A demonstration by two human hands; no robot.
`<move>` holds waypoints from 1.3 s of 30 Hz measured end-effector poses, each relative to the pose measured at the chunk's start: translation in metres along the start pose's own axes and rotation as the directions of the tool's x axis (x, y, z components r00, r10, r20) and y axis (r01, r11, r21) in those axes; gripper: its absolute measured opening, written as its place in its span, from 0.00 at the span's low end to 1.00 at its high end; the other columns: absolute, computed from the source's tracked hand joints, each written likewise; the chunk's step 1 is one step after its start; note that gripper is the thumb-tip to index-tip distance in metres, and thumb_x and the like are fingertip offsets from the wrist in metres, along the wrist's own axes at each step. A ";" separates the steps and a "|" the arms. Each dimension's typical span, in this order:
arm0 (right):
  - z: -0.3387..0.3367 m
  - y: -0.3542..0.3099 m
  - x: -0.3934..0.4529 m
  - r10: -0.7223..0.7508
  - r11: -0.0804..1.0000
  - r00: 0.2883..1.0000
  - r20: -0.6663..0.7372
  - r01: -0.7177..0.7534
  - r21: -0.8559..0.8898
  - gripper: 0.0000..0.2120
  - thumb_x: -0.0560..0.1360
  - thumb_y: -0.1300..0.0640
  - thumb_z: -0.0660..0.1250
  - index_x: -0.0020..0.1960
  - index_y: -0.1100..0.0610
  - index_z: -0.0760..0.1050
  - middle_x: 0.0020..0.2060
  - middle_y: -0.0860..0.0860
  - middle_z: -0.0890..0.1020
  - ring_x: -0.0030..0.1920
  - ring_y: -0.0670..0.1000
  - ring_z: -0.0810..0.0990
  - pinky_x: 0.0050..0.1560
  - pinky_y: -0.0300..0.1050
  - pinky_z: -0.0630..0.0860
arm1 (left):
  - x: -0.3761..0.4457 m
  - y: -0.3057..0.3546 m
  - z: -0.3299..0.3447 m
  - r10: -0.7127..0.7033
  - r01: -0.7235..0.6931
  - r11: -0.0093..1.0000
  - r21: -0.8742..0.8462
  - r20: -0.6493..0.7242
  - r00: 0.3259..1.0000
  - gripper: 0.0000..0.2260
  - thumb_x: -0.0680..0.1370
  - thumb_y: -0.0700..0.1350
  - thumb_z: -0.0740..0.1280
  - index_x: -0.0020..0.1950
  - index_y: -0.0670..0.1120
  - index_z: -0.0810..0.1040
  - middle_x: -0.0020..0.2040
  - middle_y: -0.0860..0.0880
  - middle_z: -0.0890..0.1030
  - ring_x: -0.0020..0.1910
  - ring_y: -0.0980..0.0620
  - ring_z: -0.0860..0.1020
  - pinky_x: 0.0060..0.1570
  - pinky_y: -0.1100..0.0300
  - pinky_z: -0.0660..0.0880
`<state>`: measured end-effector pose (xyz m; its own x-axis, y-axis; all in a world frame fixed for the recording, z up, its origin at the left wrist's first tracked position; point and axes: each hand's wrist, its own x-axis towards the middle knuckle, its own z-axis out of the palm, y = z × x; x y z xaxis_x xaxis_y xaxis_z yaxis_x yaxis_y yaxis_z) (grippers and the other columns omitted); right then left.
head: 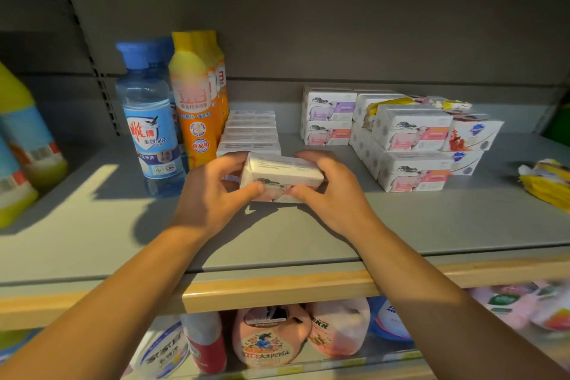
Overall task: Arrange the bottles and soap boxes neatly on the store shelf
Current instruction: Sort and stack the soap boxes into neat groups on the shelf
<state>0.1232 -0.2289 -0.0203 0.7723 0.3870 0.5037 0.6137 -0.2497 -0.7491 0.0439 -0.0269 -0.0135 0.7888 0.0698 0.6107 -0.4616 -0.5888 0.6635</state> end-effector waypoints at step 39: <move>0.071 0.008 0.192 -0.031 0.888 0.992 -0.121 -0.029 -0.459 0.21 0.77 0.55 0.69 0.69 0.53 0.74 0.64 0.57 0.74 0.64 0.57 0.73 0.63 0.40 0.64 | -0.009 -0.023 -0.014 -0.205 0.054 0.797 0.602 0.185 0.961 0.16 0.73 0.59 0.64 0.52 0.49 0.79 0.51 0.54 0.81 0.55 0.52 0.73 0.57 0.55 0.71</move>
<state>0.2642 -0.0933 0.0400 0.7674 0.2843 0.5747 0.5982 -0.6401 -0.4821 0.0419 -0.0025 -0.0282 0.9279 0.0385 0.3709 -0.0810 -0.9501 0.3014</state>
